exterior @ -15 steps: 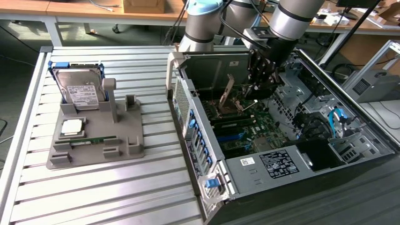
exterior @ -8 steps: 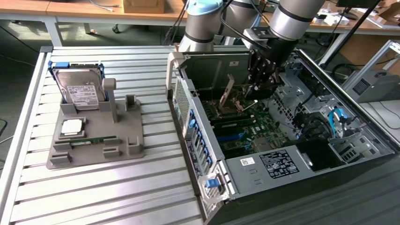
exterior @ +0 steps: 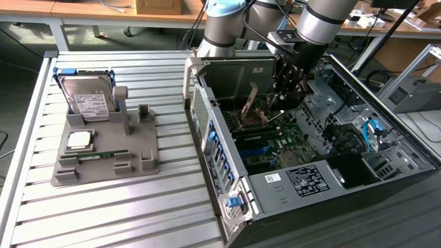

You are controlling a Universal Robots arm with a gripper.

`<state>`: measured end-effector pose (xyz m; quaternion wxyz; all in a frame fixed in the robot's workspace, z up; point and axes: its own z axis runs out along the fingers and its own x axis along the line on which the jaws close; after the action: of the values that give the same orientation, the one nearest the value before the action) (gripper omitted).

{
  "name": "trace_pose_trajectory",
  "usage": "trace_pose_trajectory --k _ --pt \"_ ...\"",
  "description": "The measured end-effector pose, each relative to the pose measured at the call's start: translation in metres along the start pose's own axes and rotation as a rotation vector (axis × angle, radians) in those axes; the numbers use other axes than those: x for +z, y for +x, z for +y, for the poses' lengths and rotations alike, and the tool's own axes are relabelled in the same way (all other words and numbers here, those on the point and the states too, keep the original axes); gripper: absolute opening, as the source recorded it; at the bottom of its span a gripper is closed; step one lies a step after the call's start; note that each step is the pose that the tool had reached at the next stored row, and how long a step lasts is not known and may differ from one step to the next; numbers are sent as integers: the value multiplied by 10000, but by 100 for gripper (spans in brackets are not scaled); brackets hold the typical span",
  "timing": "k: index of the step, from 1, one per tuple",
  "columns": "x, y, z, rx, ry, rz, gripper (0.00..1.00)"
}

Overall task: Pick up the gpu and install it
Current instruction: 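Insert the gpu into the slot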

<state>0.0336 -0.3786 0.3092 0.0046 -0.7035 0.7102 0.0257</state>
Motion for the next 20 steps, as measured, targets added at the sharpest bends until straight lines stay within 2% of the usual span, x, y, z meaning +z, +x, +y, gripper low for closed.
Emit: trace_pose_trajectory --k 20 --pt "2 102 25 1 0 0 27"
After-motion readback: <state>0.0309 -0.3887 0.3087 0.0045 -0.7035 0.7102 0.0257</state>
